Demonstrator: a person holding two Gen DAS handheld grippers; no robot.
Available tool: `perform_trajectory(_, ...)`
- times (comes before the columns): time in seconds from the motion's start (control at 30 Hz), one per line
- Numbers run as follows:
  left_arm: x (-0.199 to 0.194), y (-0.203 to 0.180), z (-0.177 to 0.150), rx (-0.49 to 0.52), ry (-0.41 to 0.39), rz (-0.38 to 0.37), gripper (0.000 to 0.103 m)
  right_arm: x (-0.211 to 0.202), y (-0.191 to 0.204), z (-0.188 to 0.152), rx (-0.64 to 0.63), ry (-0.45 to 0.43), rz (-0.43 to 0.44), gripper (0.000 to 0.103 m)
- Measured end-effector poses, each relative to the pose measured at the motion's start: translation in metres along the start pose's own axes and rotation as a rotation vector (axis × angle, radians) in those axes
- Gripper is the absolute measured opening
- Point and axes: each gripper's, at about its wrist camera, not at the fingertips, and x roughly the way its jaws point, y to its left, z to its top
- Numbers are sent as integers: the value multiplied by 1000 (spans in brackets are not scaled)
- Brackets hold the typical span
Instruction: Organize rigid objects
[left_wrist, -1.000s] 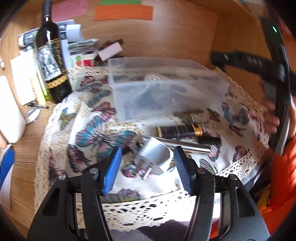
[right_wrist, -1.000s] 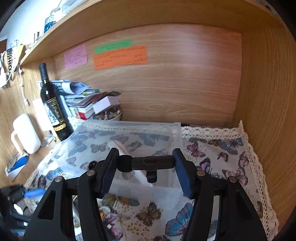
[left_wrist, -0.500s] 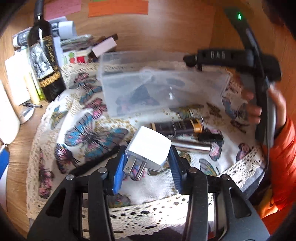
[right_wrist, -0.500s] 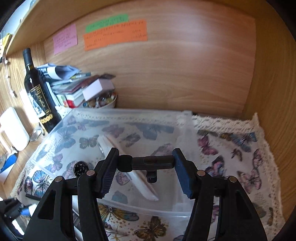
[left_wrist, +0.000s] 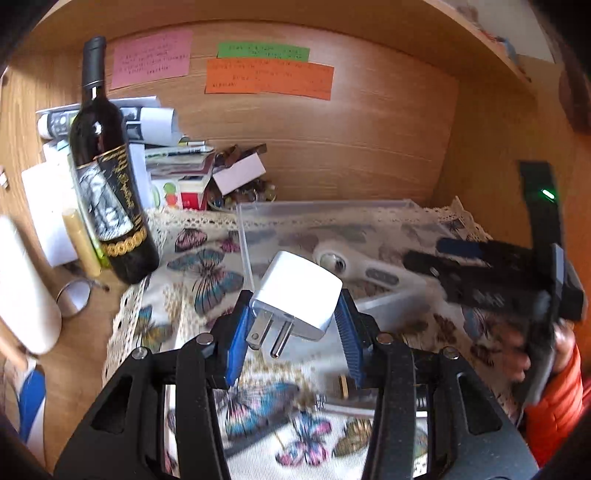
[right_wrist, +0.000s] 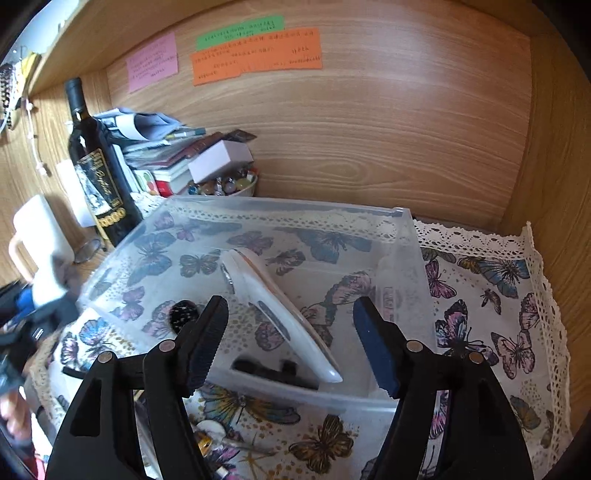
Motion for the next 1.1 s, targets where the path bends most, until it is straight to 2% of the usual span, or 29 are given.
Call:
perform_trajectory(0.37, 51, -1, 24, 20, 98, -25, 44, -29, 23, -22, -58, -23, 62, 68)
perform_trajectory(0.6, 52, -9, 22, 51, 102, -18, 46, -30, 36, -44, -120, 23, 94, 67)
perform_trajectory(0.67, 46, -10, 19, 50, 101, -31, 59, -24, 33, -50, -104, 56, 94, 67)
perform_trajectory(0.8, 28, -17, 9, 81, 84, -47, 70, -18, 26, -62, -79, 105, 79, 67)
perform_trajectory(0.87, 16, -21, 2, 111, 66, -30, 86, -19, 21, -68, -60, 123, 81, 67)
perform_trajectory(0.97, 6, -26, -14, 147, 67, -35, 91, -21, 18, -77, -45, 148, 86, 67)
perform_trajectory(1.1, 11, -26, -39, 157, 166, -73, 91, -22, 22, -90, -50, 185, 128, 67)
